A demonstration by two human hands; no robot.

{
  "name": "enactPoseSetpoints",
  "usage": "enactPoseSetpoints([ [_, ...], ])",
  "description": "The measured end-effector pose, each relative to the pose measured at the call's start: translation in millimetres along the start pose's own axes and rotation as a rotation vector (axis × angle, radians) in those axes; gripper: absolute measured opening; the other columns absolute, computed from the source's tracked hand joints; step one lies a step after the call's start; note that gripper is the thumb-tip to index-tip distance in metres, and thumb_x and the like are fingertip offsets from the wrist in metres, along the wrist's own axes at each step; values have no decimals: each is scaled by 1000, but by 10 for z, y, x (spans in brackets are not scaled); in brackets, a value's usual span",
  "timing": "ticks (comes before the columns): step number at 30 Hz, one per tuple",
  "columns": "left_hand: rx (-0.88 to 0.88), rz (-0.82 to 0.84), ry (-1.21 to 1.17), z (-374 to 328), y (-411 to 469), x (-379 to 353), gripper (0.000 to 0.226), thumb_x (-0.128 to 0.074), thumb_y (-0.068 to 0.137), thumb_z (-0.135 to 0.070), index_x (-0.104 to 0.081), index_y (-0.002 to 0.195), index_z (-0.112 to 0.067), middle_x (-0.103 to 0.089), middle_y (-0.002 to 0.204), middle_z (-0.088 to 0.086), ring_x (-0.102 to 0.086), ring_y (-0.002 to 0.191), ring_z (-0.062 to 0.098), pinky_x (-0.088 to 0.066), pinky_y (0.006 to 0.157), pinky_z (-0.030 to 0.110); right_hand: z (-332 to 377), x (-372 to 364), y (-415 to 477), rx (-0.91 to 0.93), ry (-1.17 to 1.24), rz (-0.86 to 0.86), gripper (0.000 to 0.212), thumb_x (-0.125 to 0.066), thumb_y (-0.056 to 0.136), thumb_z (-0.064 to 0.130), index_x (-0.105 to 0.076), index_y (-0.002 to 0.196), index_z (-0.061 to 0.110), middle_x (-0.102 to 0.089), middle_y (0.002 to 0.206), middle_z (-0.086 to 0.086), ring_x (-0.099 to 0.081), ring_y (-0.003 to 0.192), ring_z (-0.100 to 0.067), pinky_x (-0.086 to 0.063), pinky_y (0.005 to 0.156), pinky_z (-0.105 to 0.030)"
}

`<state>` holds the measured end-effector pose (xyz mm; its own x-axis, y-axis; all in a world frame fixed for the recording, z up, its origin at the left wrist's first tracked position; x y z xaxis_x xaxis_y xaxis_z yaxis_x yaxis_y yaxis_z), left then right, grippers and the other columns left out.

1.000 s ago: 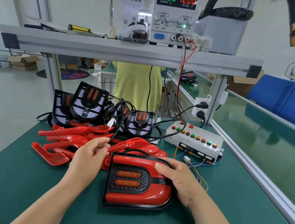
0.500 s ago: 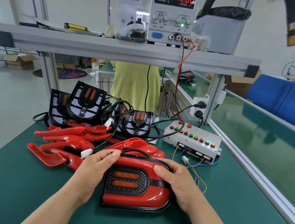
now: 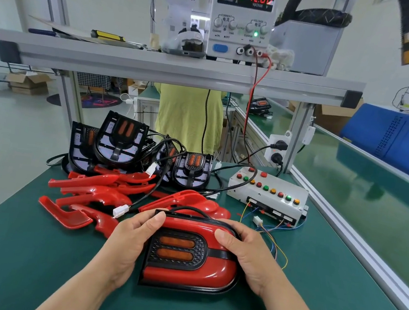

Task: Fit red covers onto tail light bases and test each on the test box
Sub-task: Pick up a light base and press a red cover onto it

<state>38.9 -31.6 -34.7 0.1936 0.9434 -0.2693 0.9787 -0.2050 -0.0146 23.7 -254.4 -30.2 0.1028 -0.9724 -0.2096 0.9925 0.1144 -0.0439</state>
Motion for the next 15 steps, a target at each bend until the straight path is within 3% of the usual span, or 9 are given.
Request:
enactPoseSetpoints([
  [3, 20, -26, -68, 0, -11, -43, 42, -71, 79, -38, -74, 111, -11, -71, 114, 23, -69, 103, 41, -58, 81, 52, -9, -6, 4, 4, -5, -5, 42, -89, 68, 22, -75, 107, 14, -74, 107, -16, -71, 96, -31, -59, 84, -38],
  [7, 29, -41, -122, -5, -31, -93, 36, -67, 84, -31, -74, 108, -6, -70, 112, 27, -69, 100, 46, -59, 76, 55, -20, -9, 8, 1, -7, -11, 34, -81, 69, 25, -77, 103, 20, -74, 107, -14, -71, 95, -28, -58, 85, -39],
  [15, 28, -68, -156, -35, -65, -155, 29, -64, 86, -26, -75, 105, -6, -70, 108, 29, -70, 93, 48, -59, 68, 54, -18, -4, 11, -3, 4, -4, 36, -86, 66, 24, -77, 101, 19, -74, 105, -16, -71, 93, -29, -59, 86, -41],
])
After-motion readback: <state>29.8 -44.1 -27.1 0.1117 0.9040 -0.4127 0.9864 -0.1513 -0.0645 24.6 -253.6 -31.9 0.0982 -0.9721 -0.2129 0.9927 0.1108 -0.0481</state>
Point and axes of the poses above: each hand's wrist, its own y-axis towards the middle knuckle, its own x-axis out of the back of the hand, z = x × y, the point moved 3 cm from there along y, towards the middle knuckle
